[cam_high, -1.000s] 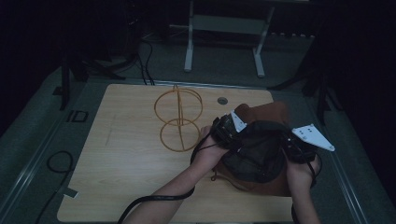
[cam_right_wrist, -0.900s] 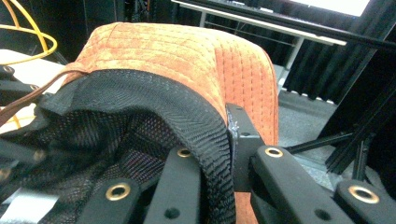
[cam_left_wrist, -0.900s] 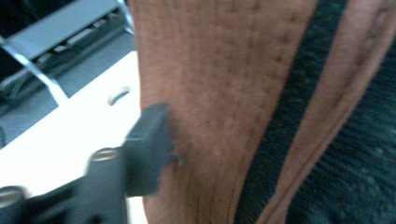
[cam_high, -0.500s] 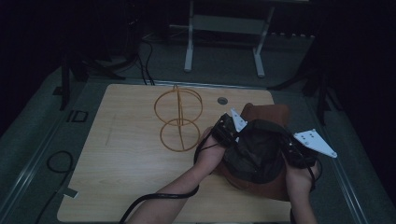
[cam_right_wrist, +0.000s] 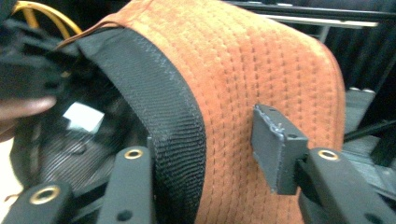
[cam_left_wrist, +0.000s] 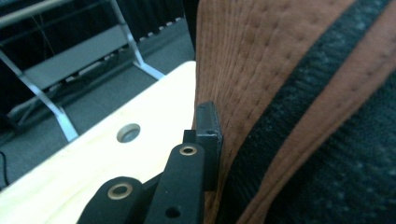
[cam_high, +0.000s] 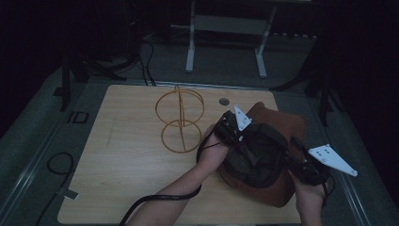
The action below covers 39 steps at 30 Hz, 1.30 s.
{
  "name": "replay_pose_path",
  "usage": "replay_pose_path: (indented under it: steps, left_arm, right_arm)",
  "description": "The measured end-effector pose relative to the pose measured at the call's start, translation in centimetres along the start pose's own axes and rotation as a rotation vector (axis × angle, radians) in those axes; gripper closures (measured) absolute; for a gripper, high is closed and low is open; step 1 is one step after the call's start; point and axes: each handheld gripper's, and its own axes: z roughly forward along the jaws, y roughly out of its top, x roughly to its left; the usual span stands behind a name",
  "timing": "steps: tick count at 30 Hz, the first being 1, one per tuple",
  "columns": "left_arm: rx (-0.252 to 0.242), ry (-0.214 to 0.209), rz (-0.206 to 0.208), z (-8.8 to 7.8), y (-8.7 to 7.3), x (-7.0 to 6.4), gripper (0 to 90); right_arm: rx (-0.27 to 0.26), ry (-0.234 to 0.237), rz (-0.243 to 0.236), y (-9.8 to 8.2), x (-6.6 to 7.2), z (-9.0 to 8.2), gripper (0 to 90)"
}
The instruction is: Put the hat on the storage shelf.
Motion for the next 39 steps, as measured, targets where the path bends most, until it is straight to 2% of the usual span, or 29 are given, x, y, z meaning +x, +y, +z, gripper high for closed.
replay_pose_path:
  steps: [1, 2, 3, 5, 8, 10, 11, 13, 16, 19, 20, 22, 23, 24, 25, 27, 28, 29, 31, 32, 34, 35, 36, 37, 38, 39]
  left_arm:
    - [-0.004, 0.001, -0.005, -0.1, 0.1, 0.1, 87.6]
    - [-0.007, 0.008, -0.001, -0.2, 0.1, 0.1, 87.6]
    - [-0.015, 0.023, 0.013, -0.3, 0.1, 0.2, 87.6]
    - [-0.027, 0.027, -0.002, -0.5, 0.2, 0.5, 87.6]
    - [-0.067, 0.036, 0.012, -0.9, 0.1, 0.9, 87.6]
    - [-0.089, 0.038, 0.016, -1.3, 0.0, 1.0, 87.5]
    - [-0.102, 0.025, 0.016, -1.4, -0.1, 1.2, 87.5]
    - [-0.112, 0.024, 0.020, -1.6, -0.3, 1.4, 87.5]
    - [-0.134, -0.007, -0.012, -1.7, -0.9, 2.2, 87.5]
    - [-0.156, -0.036, -0.059, -1.7, -1.6, 3.2, 87.4]
    - [-0.156, -0.036, -0.059, -1.7, -1.6, 3.2, 87.4]
    - [-0.187, -0.064, -0.081, -1.8, -2.3, 3.9, 87.4]
    - [-0.212, -0.096, -0.090, -1.8, -2.6, 4.3, 87.4]
    - [-0.240, -0.112, -0.083, -2.0, -2.9, 4.5, 87.4]
    - [-0.246, -0.114, -0.078, -2.1, -3.0, 4.6, 87.4]
    - [-0.299, -0.165, -0.063, -2.5, -3.3, 5.0, 87.4]
    - [-0.303, -0.160, -0.052, -2.6, -3.4, 4.9, 87.4]
    - [-0.329, -0.191, -0.049, -2.9, -3.5, 5.2, 87.3]
    - [-0.366, -0.212, -0.030, -3.2, -3.7, 5.3, 87.3]
    - [-0.388, -0.240, -0.030, -3.3, -3.8, 5.5, 87.3]
    - [-0.417, -0.252, -0.015, -3.7, -3.9, 5.5, 87.3]
    - [-0.444, -0.288, -0.012, -3.8, -4.0, 5.7, 87.2]
    - [-0.450, -0.292, -0.009, -3.9, -4.0, 5.7, 87.2]
    - [-0.461, -0.306, -0.005, -4.0, -4.0, 5.7, 87.2]
    - [-0.471, -0.321, -0.003, -4.1, -4.0, 5.7, 87.2]
    - [-0.476, -0.324, 0.002, -4.2, -4.0, 5.7, 87.2]
  right_arm:
    - [0.024, 0.029, -0.003, -0.1, 0.0, -0.2, 45.2]
    - [0.038, 0.061, 0.003, -0.2, -0.2, -0.5, 44.1]
    - [0.035, 0.084, 0.017, -0.4, -0.3, -0.8, 43.7]
    - [0.038, 0.128, 0.037, -0.6, -0.5, -1.4, 40.3]
    - [0.017, 0.138, 0.019, -0.7, -1.0, -2.5, 40.3]
    - [0.014, 0.129, 0.015, -0.7, -1.5, -3.2, 41.2]
    - [0.009, 0.125, 0.016, -0.7, -1.9, -3.4, 42.5]
    - [0.008, 0.094, 0.015, -0.8, -2.8, -3.9, 42.7]
    - [0.007, 0.043, 0.003, -1.0, -4.2, -4.5, 43.5]
    - [-0.001, 0.031, 0.017, -1.2, -5.4, -5.0, 43.6]
    - [-0.001, 0.031, 0.017, -1.2, -5.4, -5.0, 43.6]
    - [-0.002, 0.022, 0.015, -1.4, -6.1, -5.2, 43.5]
    - [0.000, 0.030, 0.012, -1.5, -6.2, -5.2, 43.5]
    - [-0.003, 0.041, 0.011, -1.6, -6.3, -5.2, 43.4]
    - [-0.005, 0.054, 0.010, -1.8, -6.4, -5.1, 43.4]
    - [-0.006, 0.073, 0.007, -1.8, -6.6, -5.0, 43.4]
    - [-0.013, 0.082, 0.004, -1.8, -6.7, -5.0, 43.4]
    - [-0.016, 0.095, 0.006, -1.8, -6.8, -5.0, 43.5]
    - [-0.023, 0.120, 0.006, -1.8, -6.7, -4.9, 43.7]
    - [-0.023, 0.155, 0.003, -1.7, -6.5, -4.8, 43.9]
    - [-0.033, 0.210, -0.007, -1.6, -6.1, -4.5, 43.9]
    - [-0.039, 0.260, -0.012, -1.7, -5.9, -4.3, 43.8]
    - [-0.033, 0.294, -0.020, -1.7, -5.6, -4.0, 43.7]
    - [-0.029, 0.304, -0.032, -1.7, -5.3, -3.7, 43.7]
    - [-0.021, 0.357, -0.041, -1.7, -4.9, -3.3, 43.4]
    - [-0.019, 0.384, -0.045, -1.7, -4.7, -3.0, 41.9]
